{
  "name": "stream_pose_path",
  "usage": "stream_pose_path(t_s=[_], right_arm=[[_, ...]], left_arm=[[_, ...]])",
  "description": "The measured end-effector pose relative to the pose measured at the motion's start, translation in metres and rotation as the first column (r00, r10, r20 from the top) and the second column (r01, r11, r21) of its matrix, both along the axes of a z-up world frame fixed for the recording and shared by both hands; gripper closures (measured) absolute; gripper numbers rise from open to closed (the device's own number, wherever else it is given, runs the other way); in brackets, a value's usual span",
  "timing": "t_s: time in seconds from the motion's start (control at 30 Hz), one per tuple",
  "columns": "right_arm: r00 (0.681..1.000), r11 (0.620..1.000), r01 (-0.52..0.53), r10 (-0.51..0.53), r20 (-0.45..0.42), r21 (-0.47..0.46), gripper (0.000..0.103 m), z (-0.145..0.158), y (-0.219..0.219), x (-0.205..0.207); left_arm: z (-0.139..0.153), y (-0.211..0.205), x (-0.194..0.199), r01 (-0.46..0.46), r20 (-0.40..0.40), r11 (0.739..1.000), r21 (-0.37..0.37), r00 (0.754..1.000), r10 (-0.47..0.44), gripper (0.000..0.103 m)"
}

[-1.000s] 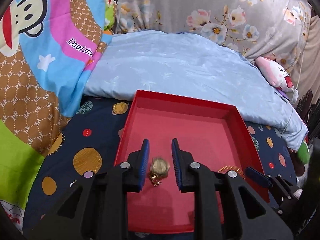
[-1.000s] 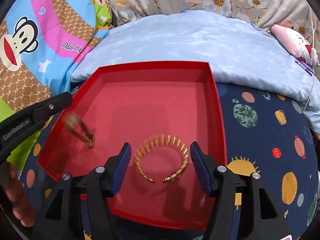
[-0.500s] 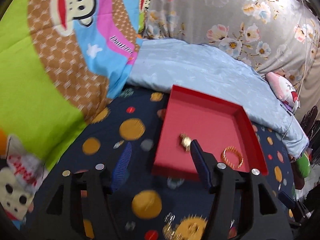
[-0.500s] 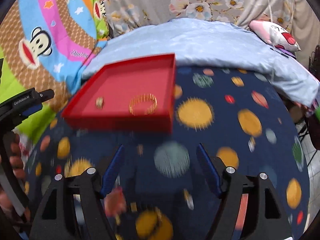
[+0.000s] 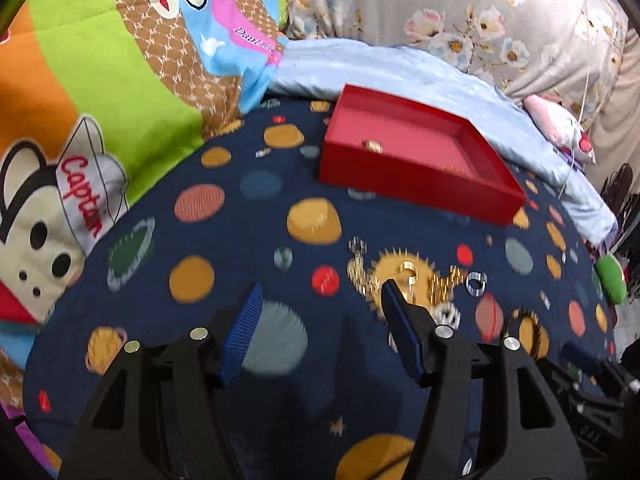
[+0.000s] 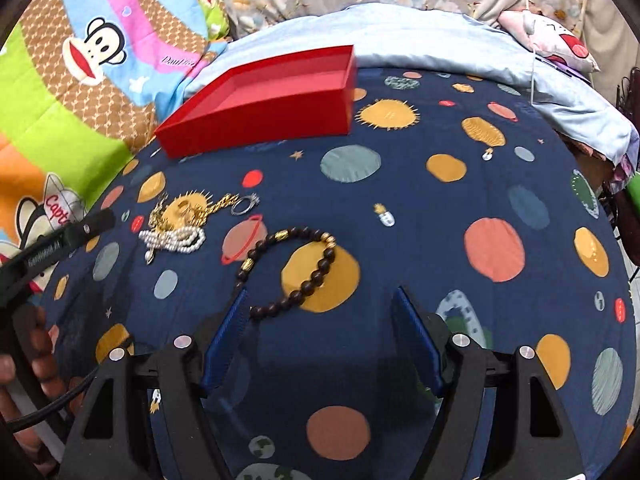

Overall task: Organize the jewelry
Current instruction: 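Move both tools back toward the remaining jewelry, then grasp the pearl bracelet with the left tool while the right tool grasps the dark beaded bracelet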

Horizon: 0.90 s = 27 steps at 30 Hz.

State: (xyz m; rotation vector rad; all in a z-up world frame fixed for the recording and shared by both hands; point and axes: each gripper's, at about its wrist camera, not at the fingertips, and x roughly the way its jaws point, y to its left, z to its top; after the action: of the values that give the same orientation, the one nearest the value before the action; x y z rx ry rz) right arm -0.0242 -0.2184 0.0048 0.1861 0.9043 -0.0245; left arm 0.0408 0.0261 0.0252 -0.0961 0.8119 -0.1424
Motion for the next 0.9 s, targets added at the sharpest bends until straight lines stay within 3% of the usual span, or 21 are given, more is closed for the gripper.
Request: stream_pose_path(t_s=[0.3,0.5,0.6,0.9], right_arm=[[1.0,1.0,0.018,-0.018,-0.016,-0.002,0.044,-0.005,0.003,0.012],[1.0,0.998,0.012,-0.012,-0.008,-0.054,0.047,-0.006,0.01,0.023],[1.0,0.993,0.009,-0.01,-0.008,-0.12,0.057,-0.007,0.014,0.025],[0.999,0.993,0.033,-0.034,-0.004,-0.114,0.082,-0.007,0.002,0.022]], left_arm=[[-0.012,0.003,-0.015,0.0,-0.011,1.0,0.013,1.0,0.0,0.043],[-0.013,-0.001,-0.013,0.028,-0.021,1.0,-0.003,0.999,-0.028,0.043],[-0.012,-0.005,-0.011,0.054,-0.021,0.998,-0.013,0.998,-0.054,0.043],[-0.02,-0.035,0.008,0.193,-0.04,0.981,0.006,0.98,-0.193,0.044]])
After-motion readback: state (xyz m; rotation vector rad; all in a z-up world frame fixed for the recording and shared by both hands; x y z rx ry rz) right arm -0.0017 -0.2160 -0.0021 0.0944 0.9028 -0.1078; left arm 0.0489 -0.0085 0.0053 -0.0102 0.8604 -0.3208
